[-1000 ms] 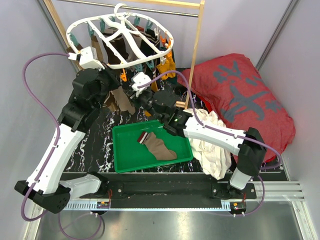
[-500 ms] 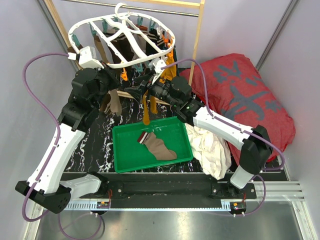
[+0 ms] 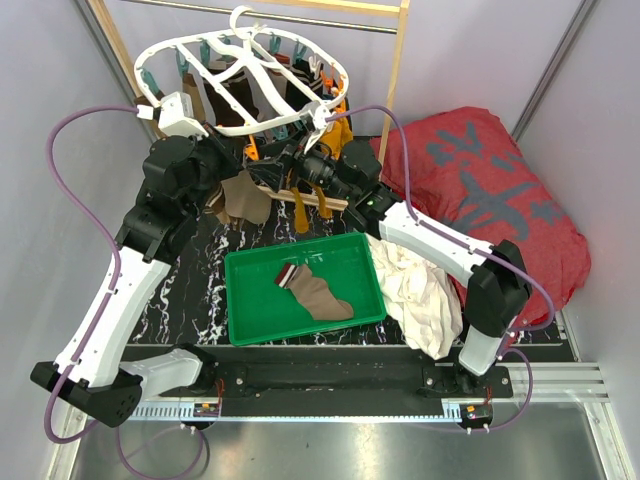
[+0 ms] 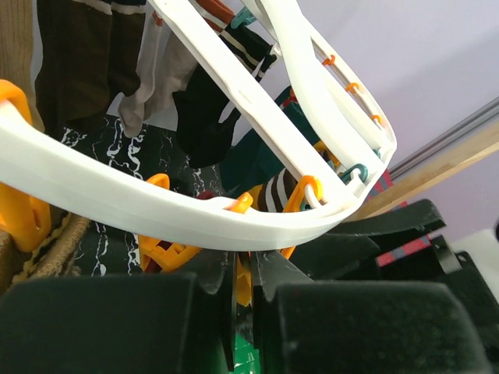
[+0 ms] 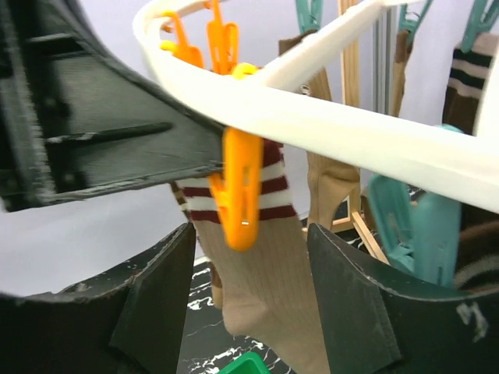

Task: Clip the socks to the hanger
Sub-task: Open the clamp at the hanger.

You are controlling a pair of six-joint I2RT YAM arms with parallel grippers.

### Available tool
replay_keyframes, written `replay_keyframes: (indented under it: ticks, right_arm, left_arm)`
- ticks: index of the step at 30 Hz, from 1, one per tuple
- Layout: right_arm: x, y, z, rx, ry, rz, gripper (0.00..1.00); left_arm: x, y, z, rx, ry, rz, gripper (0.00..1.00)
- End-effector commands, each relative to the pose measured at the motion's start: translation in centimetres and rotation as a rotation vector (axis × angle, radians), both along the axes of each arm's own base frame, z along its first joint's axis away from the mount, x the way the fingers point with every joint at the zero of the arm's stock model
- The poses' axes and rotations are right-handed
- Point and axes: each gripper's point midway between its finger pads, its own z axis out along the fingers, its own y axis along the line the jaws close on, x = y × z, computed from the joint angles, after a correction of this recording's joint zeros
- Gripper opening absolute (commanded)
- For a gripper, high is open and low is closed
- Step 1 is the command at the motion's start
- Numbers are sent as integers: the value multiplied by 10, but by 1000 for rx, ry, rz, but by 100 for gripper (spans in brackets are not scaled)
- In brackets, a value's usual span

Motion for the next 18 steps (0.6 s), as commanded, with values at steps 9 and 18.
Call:
replay_keyframes:
  ticks: [9,18]
  right_arm:
    - [-8,-3,41,89,-44,104,47]
    - [-19,-2,48,83,-68,156,0]
  left_arm:
    - [-2,-12,19,-51,-58,-66,3]
    - [-8,-11,24,-55,-66,-76,16]
